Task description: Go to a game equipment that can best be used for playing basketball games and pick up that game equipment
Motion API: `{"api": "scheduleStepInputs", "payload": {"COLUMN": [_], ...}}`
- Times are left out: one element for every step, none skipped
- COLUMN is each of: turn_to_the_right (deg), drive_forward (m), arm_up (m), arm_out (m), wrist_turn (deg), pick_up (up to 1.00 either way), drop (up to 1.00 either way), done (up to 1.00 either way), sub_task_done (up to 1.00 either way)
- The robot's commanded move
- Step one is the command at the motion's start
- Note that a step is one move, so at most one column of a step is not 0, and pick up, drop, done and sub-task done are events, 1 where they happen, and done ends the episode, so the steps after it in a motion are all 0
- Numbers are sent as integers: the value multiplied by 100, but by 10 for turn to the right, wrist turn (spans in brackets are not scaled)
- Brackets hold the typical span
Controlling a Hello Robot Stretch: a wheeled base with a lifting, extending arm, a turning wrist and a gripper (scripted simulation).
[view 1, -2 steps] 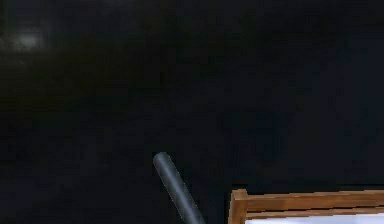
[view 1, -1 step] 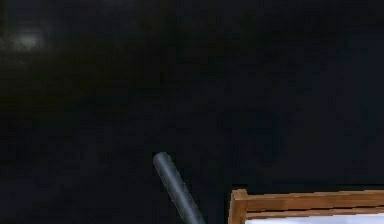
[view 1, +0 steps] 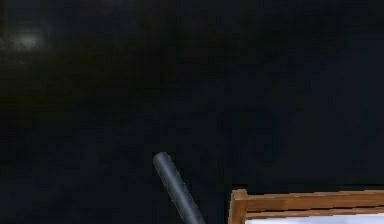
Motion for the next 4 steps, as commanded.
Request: {"api": "scheduleStepInputs", "payload": {"turn_to_the_right": [0, 0, 0, 0], "drive_forward": [0, 0, 0, 0], "arm_up": [0, 0, -30, 0], "arm_out": [0, 0, 0, 0], "wrist_turn": [450, 330, 0, 0], "pick_up": [0, 0, 0, 100], "drop": [0, 0, 0, 0], "done": [0, 0, 0, 0], "sub_task_done": [0, 0, 0, 0]}}
